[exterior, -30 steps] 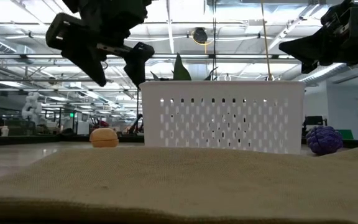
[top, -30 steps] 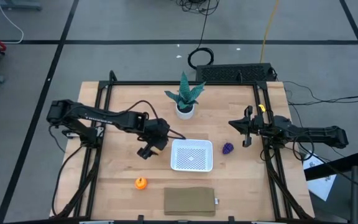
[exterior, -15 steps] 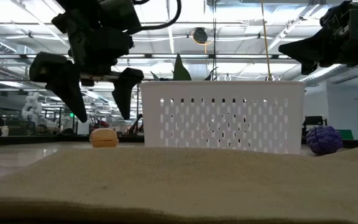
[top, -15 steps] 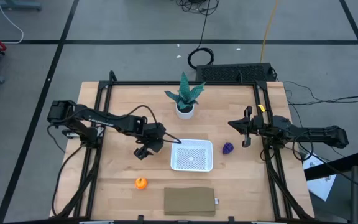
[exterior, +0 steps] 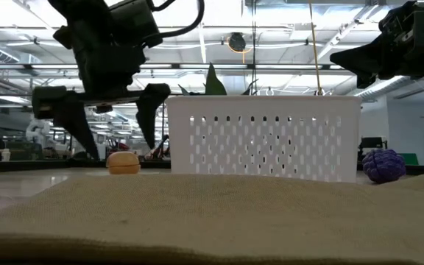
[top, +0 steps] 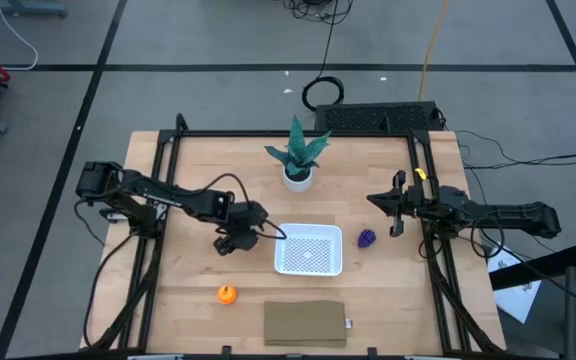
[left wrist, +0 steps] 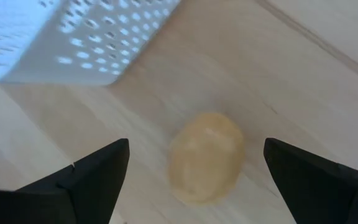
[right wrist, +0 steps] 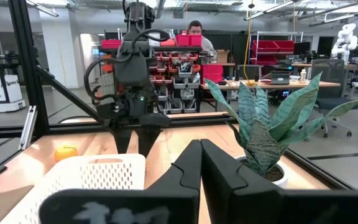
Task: Pick and placing Produce into tupperware
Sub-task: Put the potato in the white bin
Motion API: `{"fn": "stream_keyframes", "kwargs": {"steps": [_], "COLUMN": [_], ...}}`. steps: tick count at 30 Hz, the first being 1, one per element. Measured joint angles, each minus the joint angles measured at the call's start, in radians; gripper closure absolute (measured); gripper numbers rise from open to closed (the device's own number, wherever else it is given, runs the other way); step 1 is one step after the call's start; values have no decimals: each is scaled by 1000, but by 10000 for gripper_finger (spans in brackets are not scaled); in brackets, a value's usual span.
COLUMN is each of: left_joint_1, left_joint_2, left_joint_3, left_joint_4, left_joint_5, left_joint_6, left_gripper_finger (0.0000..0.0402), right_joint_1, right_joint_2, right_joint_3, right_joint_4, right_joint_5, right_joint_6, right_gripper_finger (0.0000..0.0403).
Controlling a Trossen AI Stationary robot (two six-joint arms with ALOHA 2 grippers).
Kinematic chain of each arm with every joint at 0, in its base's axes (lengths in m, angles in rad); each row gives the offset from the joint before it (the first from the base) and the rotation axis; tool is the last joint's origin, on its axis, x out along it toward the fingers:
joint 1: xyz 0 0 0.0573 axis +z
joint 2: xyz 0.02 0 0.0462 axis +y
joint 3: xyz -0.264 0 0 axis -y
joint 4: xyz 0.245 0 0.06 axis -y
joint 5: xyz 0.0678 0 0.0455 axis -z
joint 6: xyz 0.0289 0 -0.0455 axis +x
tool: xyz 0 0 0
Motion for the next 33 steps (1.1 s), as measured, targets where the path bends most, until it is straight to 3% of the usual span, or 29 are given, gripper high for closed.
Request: {"fn": "stream_keyframes", "kwargs": {"steps": [16,24,33], "left_joint_1": [5,5,4], "left_joint_2": [128,135,137], "left_joint_3": [3,14,15], "left_joint_4": [31,42,41], "left_joint_5": [22,23,38], "left_joint_6": [-33,-33,-41], "left_gripper_finger": [28,30,104], "right_joint_1": [0,0,0], "right_joint_2": [0,0,0], "right_joint_3": [0,0,0], "right_joint_4": [-5,-8,-8], "right_joint_5": [0,0,0], "right_joint_6": [0,-2,-3], "right_gripper_finger": [403,403,403]}}
